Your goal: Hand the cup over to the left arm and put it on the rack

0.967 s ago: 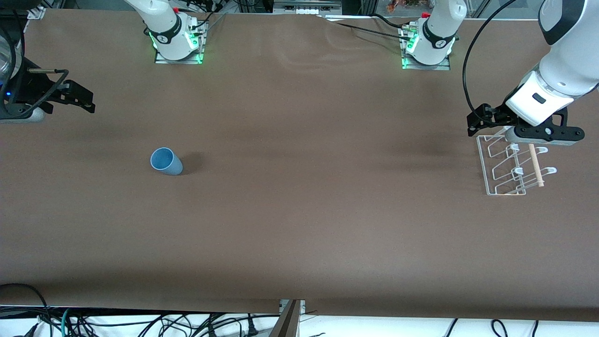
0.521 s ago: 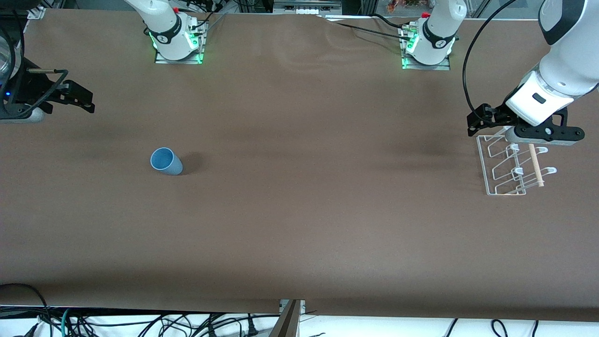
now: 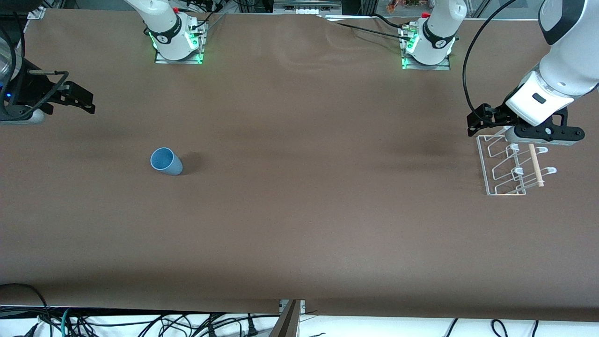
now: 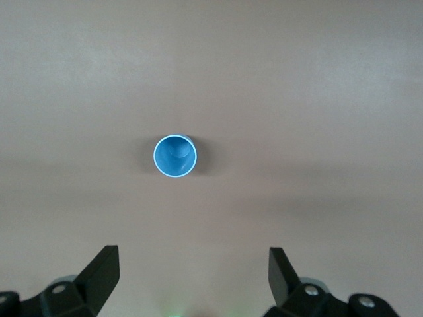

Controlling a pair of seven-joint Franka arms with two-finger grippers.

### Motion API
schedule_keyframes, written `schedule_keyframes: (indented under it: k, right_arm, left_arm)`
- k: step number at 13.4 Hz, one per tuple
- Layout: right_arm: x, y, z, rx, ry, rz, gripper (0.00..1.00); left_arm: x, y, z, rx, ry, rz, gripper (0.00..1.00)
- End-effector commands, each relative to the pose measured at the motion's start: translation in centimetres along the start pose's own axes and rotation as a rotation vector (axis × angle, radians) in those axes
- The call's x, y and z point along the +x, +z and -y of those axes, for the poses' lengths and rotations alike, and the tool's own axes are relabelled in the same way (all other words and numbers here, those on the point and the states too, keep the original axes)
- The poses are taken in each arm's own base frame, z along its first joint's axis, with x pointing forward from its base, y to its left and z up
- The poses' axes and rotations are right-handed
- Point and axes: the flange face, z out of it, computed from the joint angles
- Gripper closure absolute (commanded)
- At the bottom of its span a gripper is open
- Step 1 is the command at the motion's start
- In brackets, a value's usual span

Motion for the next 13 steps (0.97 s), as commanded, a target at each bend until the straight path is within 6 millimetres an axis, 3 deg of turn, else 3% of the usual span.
schedule_keyframes:
  k: [1, 5, 10, 13]
  right_arm:
    - [2.2, 2.1, -1.3, 0.016, 0.037, 0.007, 0.0]
    - [4.9, 6.3, -1.3, 0.018, 0.037, 0.015, 0.0]
    - [6.5, 12.9, -1.1, 0.018, 0.035, 0.039, 0.0]
    - [6.9, 19.2, -1.0, 0.019, 0.034, 0.038, 0.0]
  left_arm:
    - [-0.1, -0.8, -0.2, -0.017, 0.007, -0.007, 0.0]
    - [-0.1, -0.8, -0.2, -0.017, 0.01, -0.007, 0.0]
    - [-0.1, -0.8, -0.4, -0.017, 0.01, -0.007, 0.0]
    - [-0.1, -0.8, -0.4, -0.017, 0.01, -0.007, 0.0]
